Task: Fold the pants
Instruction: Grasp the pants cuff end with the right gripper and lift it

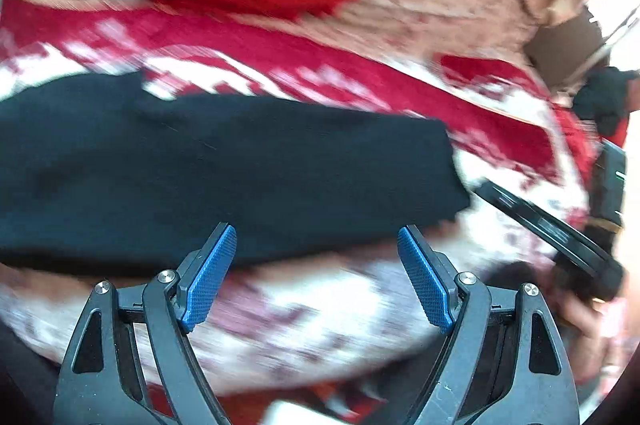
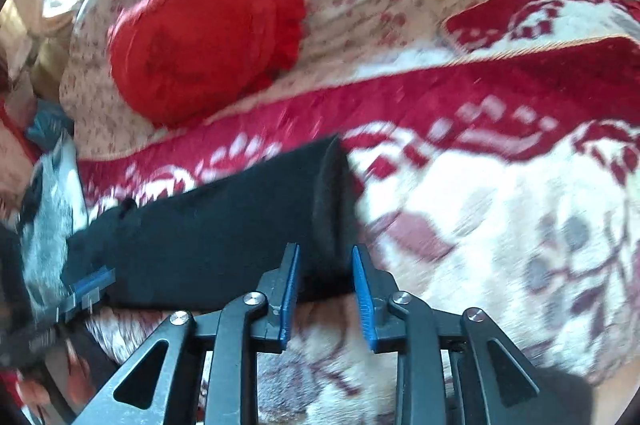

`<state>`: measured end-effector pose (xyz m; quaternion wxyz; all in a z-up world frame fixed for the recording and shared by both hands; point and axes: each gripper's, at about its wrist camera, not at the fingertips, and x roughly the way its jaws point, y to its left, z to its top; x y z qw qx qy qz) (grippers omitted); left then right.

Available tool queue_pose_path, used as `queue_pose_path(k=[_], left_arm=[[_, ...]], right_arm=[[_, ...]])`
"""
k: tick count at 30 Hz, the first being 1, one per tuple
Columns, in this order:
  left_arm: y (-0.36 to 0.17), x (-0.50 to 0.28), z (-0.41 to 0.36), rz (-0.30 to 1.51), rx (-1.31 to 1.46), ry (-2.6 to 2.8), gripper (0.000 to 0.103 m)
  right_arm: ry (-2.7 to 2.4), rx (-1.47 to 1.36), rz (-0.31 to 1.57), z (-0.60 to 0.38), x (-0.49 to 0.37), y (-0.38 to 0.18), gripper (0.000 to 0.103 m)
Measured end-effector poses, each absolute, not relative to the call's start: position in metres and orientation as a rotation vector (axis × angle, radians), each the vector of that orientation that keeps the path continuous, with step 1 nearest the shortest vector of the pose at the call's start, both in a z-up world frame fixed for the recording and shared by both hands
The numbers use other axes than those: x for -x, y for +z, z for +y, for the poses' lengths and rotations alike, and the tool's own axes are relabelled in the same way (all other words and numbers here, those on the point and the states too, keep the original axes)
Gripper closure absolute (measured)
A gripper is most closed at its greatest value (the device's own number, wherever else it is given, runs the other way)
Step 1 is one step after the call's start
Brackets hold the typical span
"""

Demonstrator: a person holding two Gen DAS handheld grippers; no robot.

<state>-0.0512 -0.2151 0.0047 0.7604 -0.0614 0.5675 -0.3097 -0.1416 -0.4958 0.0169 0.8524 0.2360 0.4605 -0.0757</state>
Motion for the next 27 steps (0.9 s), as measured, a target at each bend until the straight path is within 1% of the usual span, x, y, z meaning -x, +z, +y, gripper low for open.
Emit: queue_pose_path(k=[3,8,11,15,17,21,22,23,24,25,26,27], left_arm=[[-0.005,0.059,-0.234,1.323,0.217,-0.704,0.020],[-0.024,0.058,-0.254,1.449,0.401,-0.654,0.020],[-0.031,0.058,-0.264,1.485,0.488,-0.634,0.020],[-0.049,0.049,-0.275,1.555,0.614,-0.582,0.020],[-0.054,0.043,-0.278,1.563,0.666,-0.552,0.015],[-0.055,0.033,-0.281,1.571,0.767,-0.541,0.014],[-0.054,0.029,-0.283,1.576,0.781,-0.552,0.018],[-0.054,0.025,-0.285,1.582,0.785,-0.561,0.027],[-0.056,0.023,-0.286,1.587,0.775,-0.565,0.031],[-0.059,0.021,-0.287,1.597,0.758,-0.564,0.042],[-0.065,0.020,-0.286,1.610,0.737,-0.550,0.058],[-0.068,0.020,-0.284,1.614,0.716,-0.539,0.067]], right_arm=[[-0.177,-0.496,0.969,-0.508,0.139,0.022,0.075],[-0.131,-0.580,0.978,-0.524,0.128,0.013,0.075],[-0.101,-0.596,0.976,-0.534,0.120,0.009,0.070],[-0.043,-0.673,0.980,-0.544,0.107,-0.002,0.067],[-0.022,-0.722,0.990,-0.550,0.099,-0.012,0.067],[0.023,-0.806,0.990,-0.557,0.090,-0.025,0.066],[0.035,-0.822,0.988,-0.557,0.088,-0.028,0.066],[0.045,-0.833,0.988,-0.557,0.087,-0.030,0.066],[0.061,-0.852,0.992,-0.557,0.085,-0.033,0.066],[0.071,-0.867,0.998,-0.555,0.083,-0.037,0.066],[0.085,-0.878,1.005,-0.553,0.081,-0.042,0.066],[0.089,-0.853,1.000,-0.549,0.080,-0.042,0.066]])
